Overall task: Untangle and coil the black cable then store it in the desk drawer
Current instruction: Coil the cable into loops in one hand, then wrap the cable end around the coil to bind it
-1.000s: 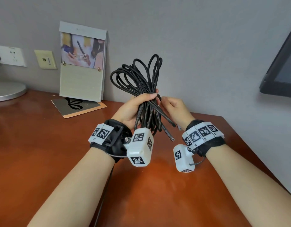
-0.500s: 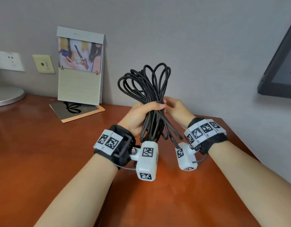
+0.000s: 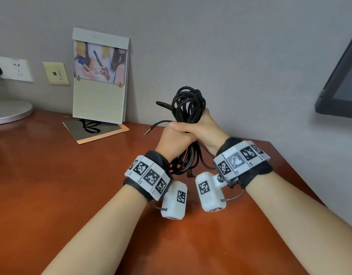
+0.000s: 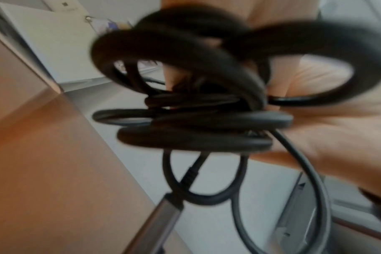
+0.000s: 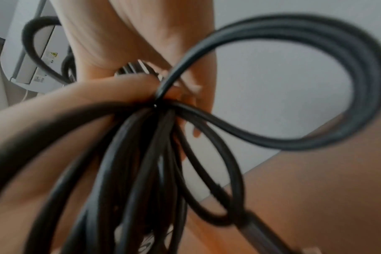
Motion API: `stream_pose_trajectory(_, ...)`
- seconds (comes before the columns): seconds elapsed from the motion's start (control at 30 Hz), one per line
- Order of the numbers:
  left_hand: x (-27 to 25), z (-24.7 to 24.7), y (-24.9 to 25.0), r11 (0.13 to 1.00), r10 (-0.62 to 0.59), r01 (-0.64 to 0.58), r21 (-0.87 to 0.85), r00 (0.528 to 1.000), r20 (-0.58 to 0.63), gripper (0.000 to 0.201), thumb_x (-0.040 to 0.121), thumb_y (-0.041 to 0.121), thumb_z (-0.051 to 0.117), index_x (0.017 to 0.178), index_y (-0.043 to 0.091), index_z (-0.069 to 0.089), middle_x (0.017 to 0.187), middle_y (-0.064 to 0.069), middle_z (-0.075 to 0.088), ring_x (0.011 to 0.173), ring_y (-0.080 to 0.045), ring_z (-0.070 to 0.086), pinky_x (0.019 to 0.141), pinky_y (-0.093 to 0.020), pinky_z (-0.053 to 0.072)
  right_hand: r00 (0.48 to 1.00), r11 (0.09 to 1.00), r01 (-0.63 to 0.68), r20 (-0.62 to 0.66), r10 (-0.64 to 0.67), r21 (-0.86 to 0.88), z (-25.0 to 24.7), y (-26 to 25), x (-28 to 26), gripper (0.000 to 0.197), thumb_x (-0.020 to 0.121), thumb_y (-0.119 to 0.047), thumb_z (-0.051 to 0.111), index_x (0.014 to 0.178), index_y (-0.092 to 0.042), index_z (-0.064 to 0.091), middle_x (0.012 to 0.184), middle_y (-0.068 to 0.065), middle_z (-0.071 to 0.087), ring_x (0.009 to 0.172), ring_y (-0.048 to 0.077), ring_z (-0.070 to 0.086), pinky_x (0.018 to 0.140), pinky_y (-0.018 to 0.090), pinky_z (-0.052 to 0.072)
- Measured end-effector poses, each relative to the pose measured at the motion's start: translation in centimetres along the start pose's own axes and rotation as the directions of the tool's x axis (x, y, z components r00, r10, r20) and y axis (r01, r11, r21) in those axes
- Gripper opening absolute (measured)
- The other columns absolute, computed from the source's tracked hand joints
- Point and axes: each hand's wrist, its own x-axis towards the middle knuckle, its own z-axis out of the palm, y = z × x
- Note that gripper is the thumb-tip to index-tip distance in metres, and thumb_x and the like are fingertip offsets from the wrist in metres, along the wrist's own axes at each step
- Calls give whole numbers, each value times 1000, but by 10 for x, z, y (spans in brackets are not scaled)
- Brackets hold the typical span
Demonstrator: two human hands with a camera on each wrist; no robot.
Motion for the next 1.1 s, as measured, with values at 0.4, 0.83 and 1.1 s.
stream_pose_trajectory(0.4,-2,-9,-1,950,-87,154,-273,967,240,38,79,2,69,114,14,58,99,7,67,88,3,64,77,-9,50,960,987,149,-247,-129,62,0,10,0,34,73,-6,76,102,-12,60,89,1,67,83,12,66,74,24,53)
stream_pose_trajectory(0.83,-4,0,-1,965,-138,148,-218,989,60,36,75,10,70,111,10,62,100,-5,70,92,-16,67,87,-42,54,992,989,113,-73,-106,93,-7,11,5,40,73,-8,76,111,-6,62,104,11,70,98,21,67,91,37,52)
stream_pose_trajectory(1.1,-1,-12,-16,934,-137,165,317,984,-110,24,78,28,63,96,14,57,87,-3,65,90,-28,61,71,-29,39,981,994,76,171,-88,75,-43,-8,-3,88,71,-23,73,144,-25,23,139,3,41,124,15,48,101,30,39)
